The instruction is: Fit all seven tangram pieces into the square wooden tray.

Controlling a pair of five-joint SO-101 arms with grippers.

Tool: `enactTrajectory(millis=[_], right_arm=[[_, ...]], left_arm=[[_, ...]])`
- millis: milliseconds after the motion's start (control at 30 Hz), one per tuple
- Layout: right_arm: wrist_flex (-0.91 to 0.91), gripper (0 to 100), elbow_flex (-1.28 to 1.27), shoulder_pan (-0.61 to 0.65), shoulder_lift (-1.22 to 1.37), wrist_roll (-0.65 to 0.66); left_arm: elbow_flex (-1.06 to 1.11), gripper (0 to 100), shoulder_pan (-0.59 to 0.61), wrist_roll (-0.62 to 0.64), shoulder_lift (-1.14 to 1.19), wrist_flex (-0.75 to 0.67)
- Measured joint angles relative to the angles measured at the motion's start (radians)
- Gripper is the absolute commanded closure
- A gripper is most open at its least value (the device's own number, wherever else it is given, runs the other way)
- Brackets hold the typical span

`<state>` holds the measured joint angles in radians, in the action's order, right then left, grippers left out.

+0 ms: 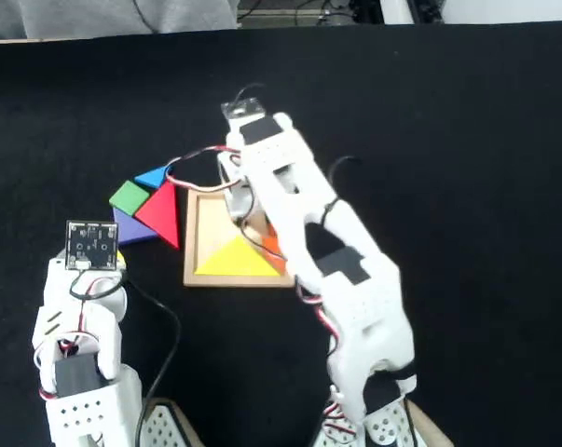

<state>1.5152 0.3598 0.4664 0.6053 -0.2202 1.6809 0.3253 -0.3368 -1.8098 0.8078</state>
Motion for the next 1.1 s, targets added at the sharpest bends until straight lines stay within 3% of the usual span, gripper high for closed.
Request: enactTrajectory(millis=[167,367,733,900,1100], right_arm=[[0.000,96.2,0.000,0.002,0.006,-0.008],[0.006,82.0,0.000,0.038,0.006,-0.115],[0.012,83.5,0.000,0.074,0.006,-0.124],[0.026,99.0,0.068,0.051,0.006,-0.087],[-0.058,96.6,0.097,0.046,0.048,-0.002]], left_arm=[[0.000,92,0.000,0.000,0.000,0.000],[0.000,92,0.000,0.000,0.000,0.000],[0.000,92,0.000,0.000,0.000,0.000],[0.000,92,0.000,0.000,0.000,0.000],[0.000,92,0.000,0.000,0.000,0.000]])
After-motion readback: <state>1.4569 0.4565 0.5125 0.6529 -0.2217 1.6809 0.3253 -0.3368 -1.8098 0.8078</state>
